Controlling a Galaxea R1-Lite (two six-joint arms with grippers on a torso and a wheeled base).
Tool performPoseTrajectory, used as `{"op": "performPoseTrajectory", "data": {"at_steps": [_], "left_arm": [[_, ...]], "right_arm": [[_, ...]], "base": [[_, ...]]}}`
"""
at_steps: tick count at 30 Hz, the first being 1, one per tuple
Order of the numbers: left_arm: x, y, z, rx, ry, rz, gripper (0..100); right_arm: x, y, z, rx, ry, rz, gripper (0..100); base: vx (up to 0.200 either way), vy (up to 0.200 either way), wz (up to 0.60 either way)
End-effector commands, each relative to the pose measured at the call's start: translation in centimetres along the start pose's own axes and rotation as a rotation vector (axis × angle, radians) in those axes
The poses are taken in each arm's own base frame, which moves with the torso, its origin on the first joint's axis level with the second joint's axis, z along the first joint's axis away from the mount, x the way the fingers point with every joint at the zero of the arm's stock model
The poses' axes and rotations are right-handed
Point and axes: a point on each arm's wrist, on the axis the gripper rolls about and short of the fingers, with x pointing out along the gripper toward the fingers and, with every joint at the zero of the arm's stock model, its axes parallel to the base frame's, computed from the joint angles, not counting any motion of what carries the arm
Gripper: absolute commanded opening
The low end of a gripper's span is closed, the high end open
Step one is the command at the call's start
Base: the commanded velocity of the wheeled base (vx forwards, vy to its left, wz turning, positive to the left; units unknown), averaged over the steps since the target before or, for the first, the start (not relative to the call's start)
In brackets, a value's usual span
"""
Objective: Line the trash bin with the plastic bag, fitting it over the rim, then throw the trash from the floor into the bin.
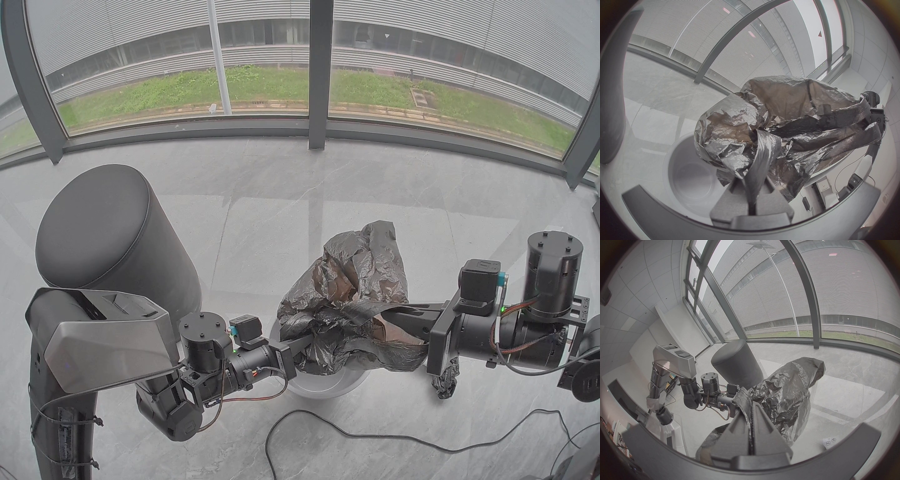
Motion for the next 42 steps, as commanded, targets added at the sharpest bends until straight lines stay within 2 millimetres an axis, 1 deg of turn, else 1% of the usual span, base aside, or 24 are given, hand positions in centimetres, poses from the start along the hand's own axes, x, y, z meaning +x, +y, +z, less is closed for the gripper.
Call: {"op": "performPoseTrajectory", "data": {"at_steps": [1,6,8,9,10,11,12,15,18,19,20,22,24,25,26,28,29,30,34,39,41,42], "left_arm": [[-1.7,0.2,-0.9,-0.023,0.053,0.036,0],[-2.6,0.8,-2.6,-0.044,0.119,0.075,0],[-2.7,1.1,-2.9,-0.050,0.129,0.083,0],[-2.9,2.1,-3.6,-0.066,0.149,0.114,0],[-2.9,2.1,-3.6,-0.066,0.149,0.114,0],[-2.8,3.2,-4.4,-0.073,0.165,0.138,0],[-2.7,3.6,-4.8,-0.068,0.173,0.142,0],[-1.9,4.1,-5.3,-0.052,0.171,0.139,0],[-0.9,4.0,-5.2,-0.041,0.151,0.117,0],[-0.9,4.0,-5.2,-0.041,0.151,0.117,0],[-0.3,3.9,-5.1,-0.032,0.140,0.103,0],[-0.2,3.6,-4.9,-0.031,0.134,0.095,0],[-0.7,3.1,-4.8,-0.026,0.143,0.094,0],[-1.3,2.8,-4.7,-0.030,0.155,0.099,0],[-2.0,2.6,-4.7,-0.037,0.169,0.105,0],[-2.3,2.5,-4.8,-0.040,0.176,0.107,0],[-3.5,1.9,-4.8,-0.049,0.199,0.117,0],[-4.1,1.6,-4.6,-0.052,0.207,0.120,0],[-5.5,0.6,-4.4,-0.061,0.229,0.116,0],[-5.8,0.6,-4.7,-0.072,0.246,0.122,0],[-5.4,0.8,-4.7,-0.077,0.239,0.121,0],[-4.9,1.1,-4.8,-0.078,0.234,0.117,0]], "right_arm": [[2.3,-1.1,-2.0,0.022,0.081,-0.013,0],[4.1,-2.4,-3.8,0.048,0.156,-0.040,0],[4.3,-2.6,-4.1,0.052,0.169,-0.042,0],[4.8,-2.7,-4.8,0.058,0.193,-0.045,0],[4.8,-2.7,-4.8,0.058,0.193,-0.045,0],[5.0,-2.9,-5.2,0.064,0.206,-0.049,0],[5.0,-2.9,-5.3,0.064,0.204,-0.049,0],[5.0,-3.0,-5.4,0.063,0.190,-0.052,0],[4.4,-3.7,-5.5,0.069,0.190,-0.078,0],[4.4,-3.7,-5.5,0.069,0.190,-0.078,0],[3.9,-3.9,-6.1,0.077,0.209,-0.092,0],[3.4,-4.0,-6.7,0.084,0.232,-0.100,0],[2.8,-3.9,-7.7,0.095,0.275,-0.097,0],[2.8,-3.7,-8.1,0.098,0.292,-0.088,0],[2.7,-3.6,-8.4,0.101,0.304,-0.076,0],[2.7,-3.5,-8.6,0.102,0.314,-0.062,0],[3.0,-2.9,-9.1,0.102,0.339,-0.013,0],[3.3,-2.6,-9.3,0.101,0.351,0.005,0],[3.5,-1.7,-9.9,0.099,0.390,0.050,0],[3.5,-1.6,-10.3,0.134,0.486,0.083,0],[4.0,-2.1,-10.3,0.150,0.501,0.081,0],[4.7,-2.8,-10.5,0.163,0.503,0.069,0]], "base": [[0.000,0.000,0.00],[0.000,0.000,0.00],[0.000,0.000,0.00],[0.000,0.000,0.00],[0.000,0.000,0.00],[0.000,0.000,0.00],[0.000,0.000,0.00],[0.000,0.000,0.00],[0.000,0.000,0.00],[0.000,0.000,0.00],[0.000,0.000,0.00],[0.000,0.000,0.00],[0.000,0.000,0.00],[0.000,0.000,0.00],[0.000,0.000,0.00],[0.000,0.000,0.00],[0.000,0.000,0.00],[0.000,0.000,0.00],[0.000,0.000,0.00],[0.000,0.000,0.00],[0.000,0.000,0.00],[0.000,0.000,0.00]]}}
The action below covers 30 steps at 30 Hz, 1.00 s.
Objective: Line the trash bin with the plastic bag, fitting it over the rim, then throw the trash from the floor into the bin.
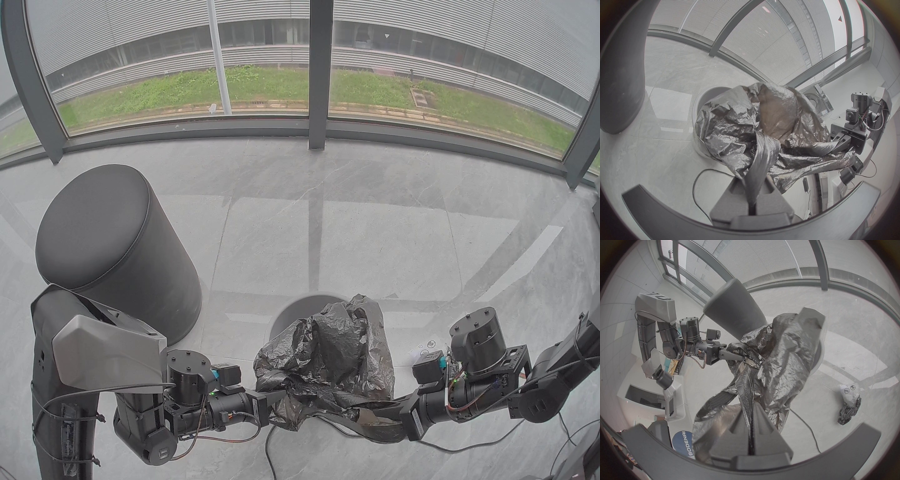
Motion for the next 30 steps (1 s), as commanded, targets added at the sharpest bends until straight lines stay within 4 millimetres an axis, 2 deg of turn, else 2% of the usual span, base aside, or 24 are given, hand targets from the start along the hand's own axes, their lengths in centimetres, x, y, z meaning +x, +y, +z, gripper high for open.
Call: {"op": "performPoseTrajectory", "data": {"at_steps": [1,2,3,4,5,6,7,8,12,15,19,25,26,29,30], "left_arm": [[1.1,0.3,0.4,-0.001,-0.025,-0.010,0],[1.2,0.3,0.4,0.000,-0.026,-0.011,0],[2.7,1.0,0.6,0.007,-0.048,-0.015,0],[2.9,1.1,0.7,0.007,-0.053,-0.015,0],[3.9,1.5,1.0,0.014,-0.076,-0.020,0],[3.9,1.5,1.0,0.014,-0.076,-0.020,0],[5.1,2.1,1.3,0.011,-0.104,-0.023,0],[5.6,2.3,1.4,0.006,-0.111,-0.026,0],[6.6,3.0,2.3,-0.006,-0.159,-0.031,0],[6.5,3.4,2.5,-0.016,-0.168,-0.023,0],[6.1,3.3,2.4,-0.021,-0.157,-0.018,0],[5.4,2.6,3.0,-0.018,-0.170,-0.025,0],[4.7,2.0,3.1,-0.025,-0.162,-0.031,0],[4.1,1.5,3.2,-0.024,-0.155,-0.041,0],[3.3,0.2,3.5,-0.028,-0.151,-0.064,0]], "right_arm": [[1.6,-1.7,1.0,0.029,0.004,-0.009,0],[1.7,-1.8,1.0,0.030,0.003,-0.011,0],[2.5,-3.2,2.2,0.042,-0.032,-0.034,0],[2.7,-3.4,2.4,0.044,-0.036,-0.037,0],[3.1,-4.4,3.2,0.048,-0.065,-0.056,0],[3.1,-4.4,3.2,0.048,-0.065,-0.056,0],[3.6,-6.0,4.5,0.056,-0.113,-0.085,0],[3.8,-6.6,4.8,0.061,-0.127,-0.099,0],[4.8,-10.0,6.0,0.078,-0.210,-0.159,0],[5.8,-11.8,6.8,0.064,-0.283,-0.184,0],[6.6,-12.5,6.9,0.047,-0.326,-0.189,0],[8.7,-12.3,6.9,0.006,-0.374,-0.167,0],[9.6,-12.0,6.9,-0.004,-0.375,-0.154,0],[9.8,-11.7,6.7,-0.004,-0.361,-0.148,0],[9.5,-11.1,6.4,0.000,-0.333,-0.139,0]], "base": [[0.000,0.000,0.00],[0.000,0.000,0.00],[0.000,0.000,0.00],[0.000,0.000,0.00],[0.000,0.000,0.00],[0.000,0.000,0.00],[0.000,0.000,0.00],[0.000,0.000,0.00],[0.000,0.000,0.00],[0.000,0.000,0.00],[0.000,0.000,0.00],[0.000,0.000,0.00],[0.000,0.000,0.00],[0.000,0.000,0.00],[0.000,0.000,0.00]]}}
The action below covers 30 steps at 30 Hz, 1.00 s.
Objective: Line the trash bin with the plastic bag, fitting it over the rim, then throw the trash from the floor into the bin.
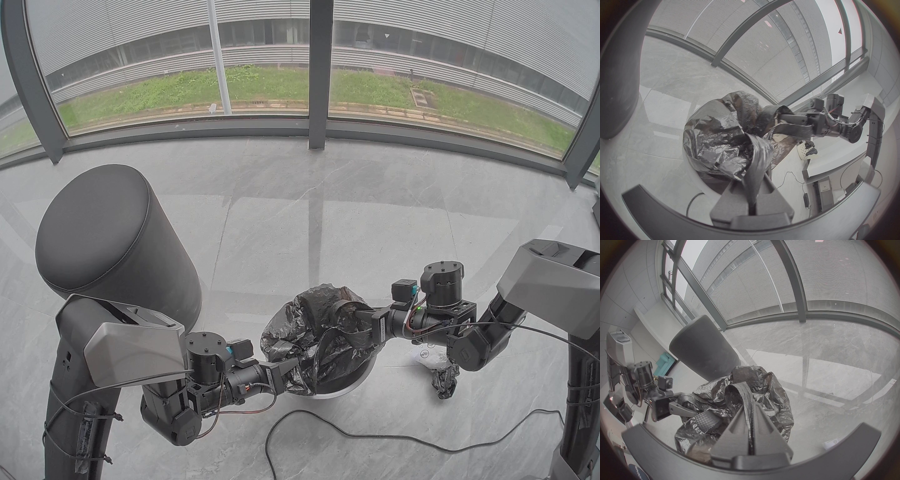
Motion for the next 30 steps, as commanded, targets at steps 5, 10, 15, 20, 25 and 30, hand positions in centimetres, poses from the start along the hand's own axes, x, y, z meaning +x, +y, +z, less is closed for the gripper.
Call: {"op": "performPoseTrajectory", "data": {"at_steps": [5,10,15,20,25,30], "left_arm": [[-2.4,-4.0,1.2,-0.071,0.010,-0.069,0],[-2.8,-4.7,0.7,-0.181,0.040,-0.079,0],[-1.9,-3.1,-0.3,-0.205,0.059,-0.047,0],[-1.8,-0.8,1.5,-0.236,-0.019,-0.009,0],[-4.0,-1.8,2.4,-0.314,0.008,-0.043,0],[-4.8,-2.0,1.4,-0.343,0.082,-0.055,0]], "right_arm": [[-2.5,1.7,-0.7,0.053,0.193,0.012,0],[-5.8,2.9,1.5,0.098,0.328,0.009,0],[-5.5,2.7,1.5,0.106,0.342,0.004,0],[-5.6,1.7,1.9,0.115,0.330,-0.022,0],[-6.9,0.7,2.4,0.137,0.350,-0.055,0],[-7.5,1.0,2.3,0.152,0.400,-0.055,0]], "base": [[0.000,0.000,0.00],[0.000,0.000,0.00],[0.000,0.000,0.00],[0.000,0.000,0.00],[0.000,0.000,0.00],[0.000,0.000,0.00]]}}
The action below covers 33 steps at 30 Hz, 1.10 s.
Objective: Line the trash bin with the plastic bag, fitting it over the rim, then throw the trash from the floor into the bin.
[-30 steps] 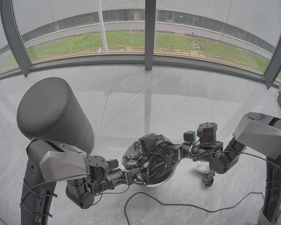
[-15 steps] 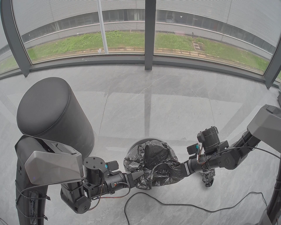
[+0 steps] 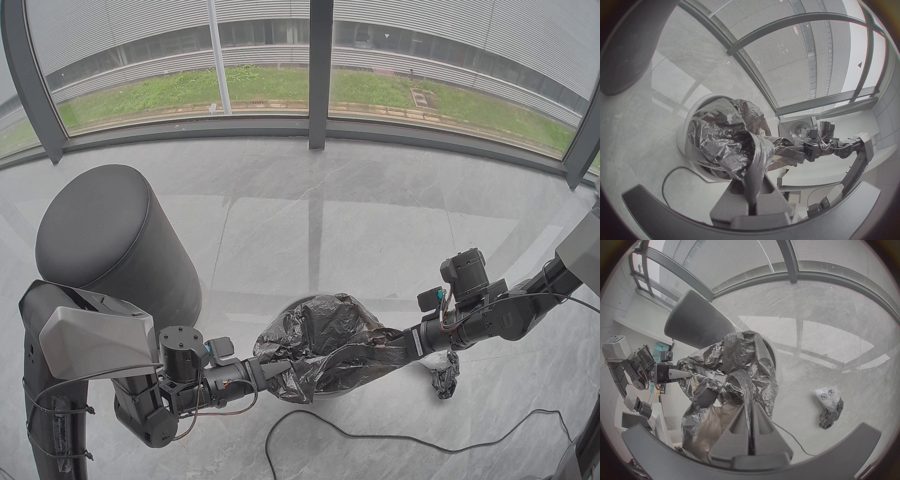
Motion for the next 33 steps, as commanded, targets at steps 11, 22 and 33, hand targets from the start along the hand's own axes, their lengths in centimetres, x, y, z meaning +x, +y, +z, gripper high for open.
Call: {"op": "performPoseTrajectory", "data": {"at_steps": [11,22,33], "left_arm": [[-0.8,0.3,-0.7,-0.135,0.027,0.099,0],[0.8,-2.3,0.7,-0.267,-0.048,-0.003,0],[1.2,-4.0,-0.6,-0.416,-0.107,0.131,0]], "right_arm": [[-0.4,-0.1,-1.5,0.001,0.060,-0.007,0],[-0.8,0.1,-0.2,-0.221,-0.118,-0.009,0],[-1.2,0.4,-3.5,-0.304,-0.148,-0.005,0]], "base": [[0.000,0.000,0.00],[0.000,0.000,0.00],[0.000,0.000,0.00]]}}
